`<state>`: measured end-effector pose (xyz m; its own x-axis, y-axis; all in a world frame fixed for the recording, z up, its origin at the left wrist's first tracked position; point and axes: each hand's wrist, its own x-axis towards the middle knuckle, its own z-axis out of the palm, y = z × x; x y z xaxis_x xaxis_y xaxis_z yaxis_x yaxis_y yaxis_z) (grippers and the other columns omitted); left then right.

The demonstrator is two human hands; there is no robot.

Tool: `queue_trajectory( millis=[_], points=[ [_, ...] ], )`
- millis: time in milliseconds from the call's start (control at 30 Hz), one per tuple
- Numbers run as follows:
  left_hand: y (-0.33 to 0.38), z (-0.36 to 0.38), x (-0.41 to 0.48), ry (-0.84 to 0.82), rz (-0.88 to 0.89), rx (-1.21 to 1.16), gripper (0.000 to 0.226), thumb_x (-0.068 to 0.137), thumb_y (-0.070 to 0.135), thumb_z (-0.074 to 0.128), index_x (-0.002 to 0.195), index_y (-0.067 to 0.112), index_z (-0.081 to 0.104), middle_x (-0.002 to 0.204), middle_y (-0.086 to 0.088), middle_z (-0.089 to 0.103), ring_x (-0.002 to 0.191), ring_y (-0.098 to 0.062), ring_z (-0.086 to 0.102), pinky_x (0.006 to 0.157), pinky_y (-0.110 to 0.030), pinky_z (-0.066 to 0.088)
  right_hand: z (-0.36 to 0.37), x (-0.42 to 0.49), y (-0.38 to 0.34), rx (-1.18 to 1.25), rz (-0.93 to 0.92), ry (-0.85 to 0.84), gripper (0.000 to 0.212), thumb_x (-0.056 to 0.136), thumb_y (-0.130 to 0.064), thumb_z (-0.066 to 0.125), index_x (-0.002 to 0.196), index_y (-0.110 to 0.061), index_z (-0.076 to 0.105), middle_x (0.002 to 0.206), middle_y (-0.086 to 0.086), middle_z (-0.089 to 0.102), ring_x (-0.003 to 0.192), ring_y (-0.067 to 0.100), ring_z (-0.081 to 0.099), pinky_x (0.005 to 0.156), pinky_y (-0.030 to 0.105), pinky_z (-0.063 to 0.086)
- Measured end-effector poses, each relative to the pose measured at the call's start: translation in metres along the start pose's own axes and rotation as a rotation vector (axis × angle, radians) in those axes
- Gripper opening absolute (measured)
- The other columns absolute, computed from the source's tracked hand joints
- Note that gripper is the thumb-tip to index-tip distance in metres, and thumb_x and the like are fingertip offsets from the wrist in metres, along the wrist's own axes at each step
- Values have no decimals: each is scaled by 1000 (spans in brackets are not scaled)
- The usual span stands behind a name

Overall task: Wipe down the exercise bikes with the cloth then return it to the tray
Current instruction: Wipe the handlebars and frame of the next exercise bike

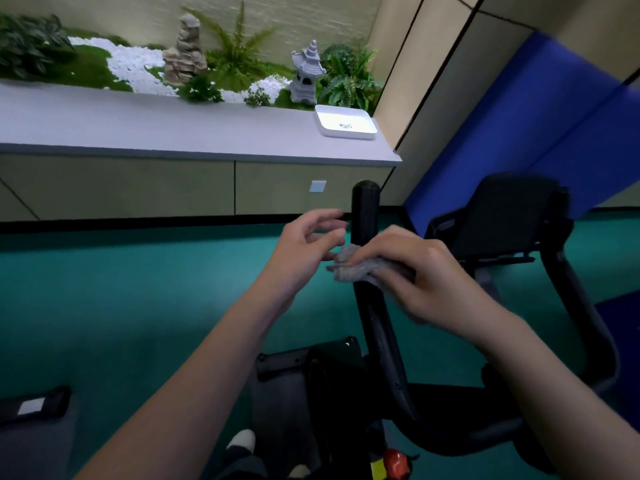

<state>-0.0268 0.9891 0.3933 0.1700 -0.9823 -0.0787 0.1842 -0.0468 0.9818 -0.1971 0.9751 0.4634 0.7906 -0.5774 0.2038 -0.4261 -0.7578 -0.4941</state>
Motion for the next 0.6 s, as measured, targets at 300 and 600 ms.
queue_trajectory(
  millis=[300, 600],
  points=[
    [8, 21, 11, 47, 89, 157, 39, 81, 7, 71, 116, 17, 57, 111, -9, 64, 89, -21, 62, 87, -46, 53, 27, -47, 11, 262, 249, 345, 22, 87, -3, 57, 100, -18, 68, 97, -2, 66, 96, 10, 63, 84, 22, 46],
    [2, 18, 9, 48, 186, 321, 48, 84, 15, 69, 129, 15, 52, 118, -3, 59, 98, -14, 60, 93, -35, 51, 51, -66, -4, 177, 463, 453, 30, 87, 6, 60, 107, -13, 70, 104, -4, 67, 105, 5, 60, 91, 12, 42]
  ],
)
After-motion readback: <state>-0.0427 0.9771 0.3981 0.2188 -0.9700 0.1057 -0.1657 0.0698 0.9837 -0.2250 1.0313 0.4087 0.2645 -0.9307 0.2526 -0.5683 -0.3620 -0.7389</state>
